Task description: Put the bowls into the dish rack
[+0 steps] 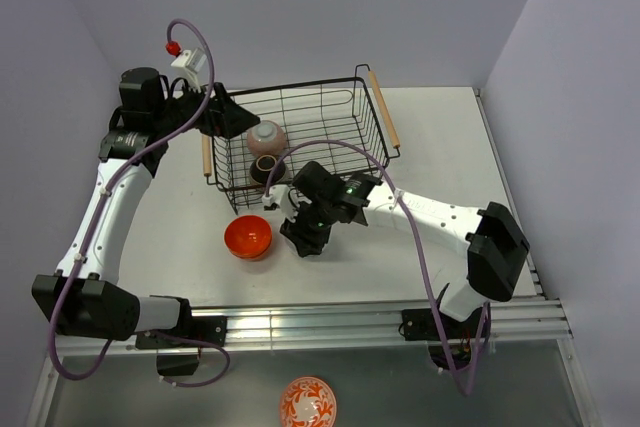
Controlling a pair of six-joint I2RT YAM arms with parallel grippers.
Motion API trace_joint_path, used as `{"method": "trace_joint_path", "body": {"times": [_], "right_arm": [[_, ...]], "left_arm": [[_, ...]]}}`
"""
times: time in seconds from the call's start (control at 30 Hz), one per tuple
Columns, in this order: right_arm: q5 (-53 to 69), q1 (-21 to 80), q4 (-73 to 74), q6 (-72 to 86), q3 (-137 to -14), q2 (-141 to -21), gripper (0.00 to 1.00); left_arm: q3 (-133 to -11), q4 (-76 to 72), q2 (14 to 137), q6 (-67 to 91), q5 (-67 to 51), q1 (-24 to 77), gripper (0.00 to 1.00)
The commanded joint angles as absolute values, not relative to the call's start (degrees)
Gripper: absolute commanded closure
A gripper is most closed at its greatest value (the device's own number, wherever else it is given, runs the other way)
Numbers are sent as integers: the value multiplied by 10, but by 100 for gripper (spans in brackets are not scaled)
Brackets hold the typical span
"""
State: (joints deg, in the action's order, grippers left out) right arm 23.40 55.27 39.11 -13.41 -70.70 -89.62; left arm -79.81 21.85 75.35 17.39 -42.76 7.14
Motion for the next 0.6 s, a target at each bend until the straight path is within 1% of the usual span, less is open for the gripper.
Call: {"method": "trace_joint_path", "body": {"times": [0.0, 0.27, 0.37, 0.4, 0.57], "right_arm": [[229, 558, 358, -145, -708, -911, 53], [205, 558, 335, -152, -699, -941, 53], [204, 559, 333, -152, -696, -947, 57], [203, 559, 330, -153, -695, -946, 61], [211, 559, 336, -155, -698, -926, 69]], "left_arm": [[-798, 197, 741, 169, -450, 65, 1], [-791, 190, 737, 174, -461, 61, 0], [-790, 191, 737, 174, -461, 60, 0], [-789, 189, 737, 175, -461, 60, 1], [-785, 188, 740, 185, -461, 59, 1]]}}
